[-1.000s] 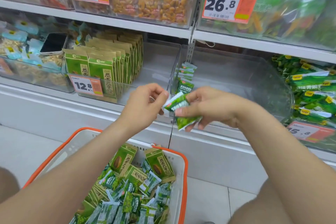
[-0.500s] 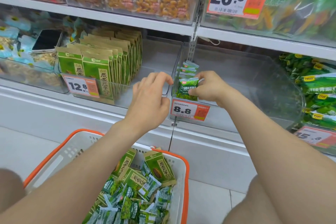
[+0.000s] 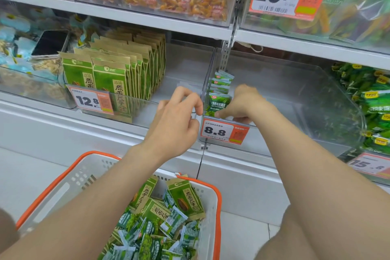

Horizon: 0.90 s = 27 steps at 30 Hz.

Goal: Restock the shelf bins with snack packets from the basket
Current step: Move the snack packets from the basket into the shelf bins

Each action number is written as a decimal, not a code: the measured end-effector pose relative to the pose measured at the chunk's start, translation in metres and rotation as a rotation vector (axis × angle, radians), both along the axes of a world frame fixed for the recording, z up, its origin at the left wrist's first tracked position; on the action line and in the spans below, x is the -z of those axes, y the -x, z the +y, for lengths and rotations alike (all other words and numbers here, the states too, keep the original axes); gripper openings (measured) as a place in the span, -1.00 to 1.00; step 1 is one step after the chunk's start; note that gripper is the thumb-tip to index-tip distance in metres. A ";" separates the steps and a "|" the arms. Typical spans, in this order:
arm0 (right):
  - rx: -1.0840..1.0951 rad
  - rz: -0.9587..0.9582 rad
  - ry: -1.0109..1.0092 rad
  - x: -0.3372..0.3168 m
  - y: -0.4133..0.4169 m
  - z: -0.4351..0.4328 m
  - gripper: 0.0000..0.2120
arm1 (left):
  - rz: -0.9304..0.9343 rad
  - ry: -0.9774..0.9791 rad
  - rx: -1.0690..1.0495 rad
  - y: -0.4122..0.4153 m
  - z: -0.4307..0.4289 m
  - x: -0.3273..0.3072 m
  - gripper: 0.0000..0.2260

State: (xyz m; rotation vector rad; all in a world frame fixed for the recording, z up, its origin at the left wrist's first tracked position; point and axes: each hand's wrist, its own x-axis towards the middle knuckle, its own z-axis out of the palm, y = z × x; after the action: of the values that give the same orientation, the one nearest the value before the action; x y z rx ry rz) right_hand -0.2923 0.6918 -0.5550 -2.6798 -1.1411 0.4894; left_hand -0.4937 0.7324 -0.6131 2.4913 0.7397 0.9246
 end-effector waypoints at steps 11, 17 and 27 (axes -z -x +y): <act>-0.129 0.215 0.307 -0.004 0.016 -0.008 -0.83 | 0.018 0.007 -0.003 0.002 -0.004 -0.002 -0.75; 0.005 0.401 0.168 0.003 0.010 -0.004 -0.86 | 0.060 0.004 0.000 0.005 -0.003 -0.002 -0.73; 0.258 1.035 -0.377 0.011 -0.013 -0.005 -0.85 | 0.067 -0.006 -0.001 0.005 -0.003 -0.002 -0.73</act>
State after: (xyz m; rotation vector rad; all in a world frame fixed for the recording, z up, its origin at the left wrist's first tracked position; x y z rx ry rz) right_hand -0.2792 0.6871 -0.5658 -1.7610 -0.4895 1.2417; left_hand -0.4990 0.7298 -0.6114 2.5379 0.7608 0.8486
